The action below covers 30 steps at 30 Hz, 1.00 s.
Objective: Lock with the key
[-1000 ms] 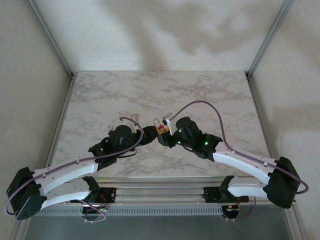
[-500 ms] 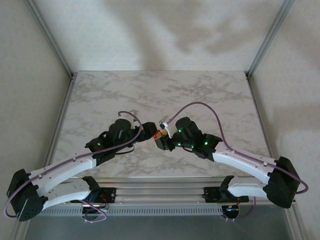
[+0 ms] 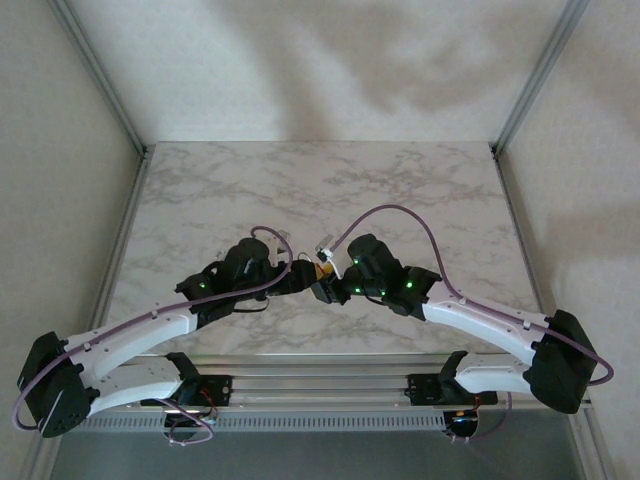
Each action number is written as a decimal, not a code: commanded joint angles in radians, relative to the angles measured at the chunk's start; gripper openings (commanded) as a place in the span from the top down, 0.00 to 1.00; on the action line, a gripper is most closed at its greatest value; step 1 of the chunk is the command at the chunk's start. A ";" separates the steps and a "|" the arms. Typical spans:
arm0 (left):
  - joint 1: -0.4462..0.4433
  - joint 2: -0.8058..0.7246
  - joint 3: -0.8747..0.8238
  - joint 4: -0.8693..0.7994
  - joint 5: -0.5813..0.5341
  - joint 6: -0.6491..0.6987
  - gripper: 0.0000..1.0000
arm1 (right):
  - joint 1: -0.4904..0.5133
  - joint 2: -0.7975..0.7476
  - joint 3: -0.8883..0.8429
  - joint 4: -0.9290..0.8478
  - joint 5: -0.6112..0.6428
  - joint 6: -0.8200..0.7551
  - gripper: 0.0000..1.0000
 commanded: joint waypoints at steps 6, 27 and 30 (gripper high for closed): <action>0.007 0.026 0.032 -0.012 0.050 0.017 0.45 | 0.018 0.019 0.061 0.019 -0.014 -0.021 1.00; 0.007 0.037 -0.038 0.103 0.111 -0.051 0.63 | 0.050 0.060 0.058 0.119 -0.030 0.015 1.00; 0.007 0.039 -0.044 0.111 0.116 -0.052 0.65 | 0.052 0.056 0.057 0.122 -0.027 0.015 1.00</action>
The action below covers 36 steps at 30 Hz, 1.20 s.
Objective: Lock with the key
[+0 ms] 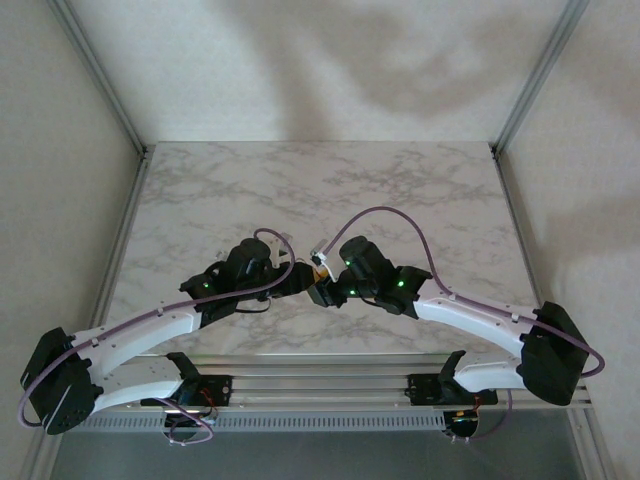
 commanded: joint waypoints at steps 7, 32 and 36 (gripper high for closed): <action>-0.006 0.007 -0.036 0.084 0.065 -0.021 0.86 | 0.029 -0.004 0.041 0.146 -0.029 0.013 1.00; 0.012 -0.045 -0.111 0.153 -0.036 -0.120 1.00 | 0.029 -0.049 0.015 0.135 -0.031 -0.013 0.51; 0.025 -0.058 -0.120 0.162 -0.035 -0.128 1.00 | 0.029 -0.065 0.004 0.132 -0.028 -0.026 0.33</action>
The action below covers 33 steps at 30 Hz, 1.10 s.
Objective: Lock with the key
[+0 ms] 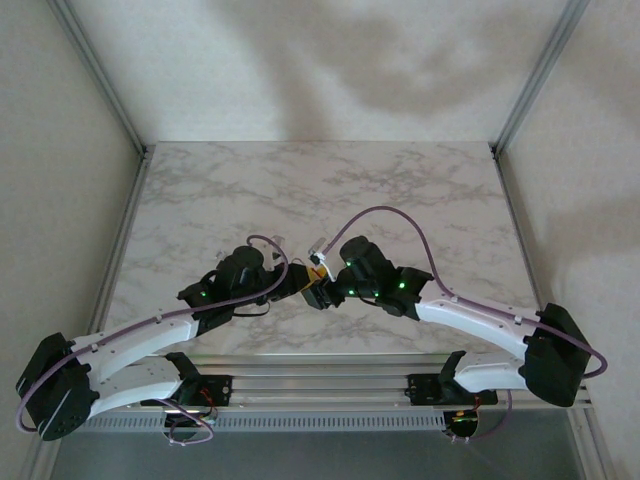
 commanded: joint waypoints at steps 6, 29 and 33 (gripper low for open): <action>0.017 -0.022 -0.017 0.002 -0.032 -0.014 1.00 | 0.015 -0.067 -0.002 0.070 -0.014 -0.032 0.20; 0.036 -0.180 -0.191 0.337 -0.272 -0.225 1.00 | 0.012 -0.411 -0.247 0.232 0.353 0.142 0.01; 0.032 -0.179 -0.220 0.456 -0.314 -0.275 1.00 | 0.010 -0.423 -0.256 0.221 0.360 0.195 0.01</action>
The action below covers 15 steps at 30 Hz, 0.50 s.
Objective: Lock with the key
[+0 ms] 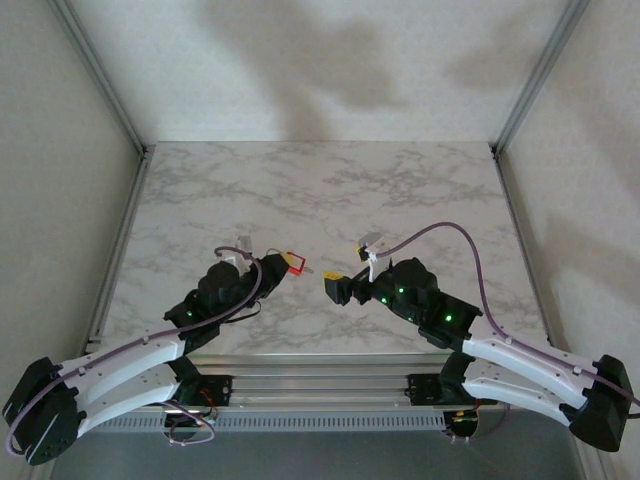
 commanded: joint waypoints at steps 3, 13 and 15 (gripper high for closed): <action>-0.013 -0.027 -0.025 0.210 -0.149 -0.062 1.00 | -0.003 -0.043 -0.018 0.024 0.073 0.113 0.01; -0.093 -0.020 0.034 0.220 -0.341 -0.046 1.00 | -0.086 -0.192 -0.102 0.032 0.149 0.313 0.01; -0.099 -0.016 0.040 0.232 -0.349 -0.039 1.00 | -0.114 -0.194 -0.112 0.034 0.135 0.338 0.01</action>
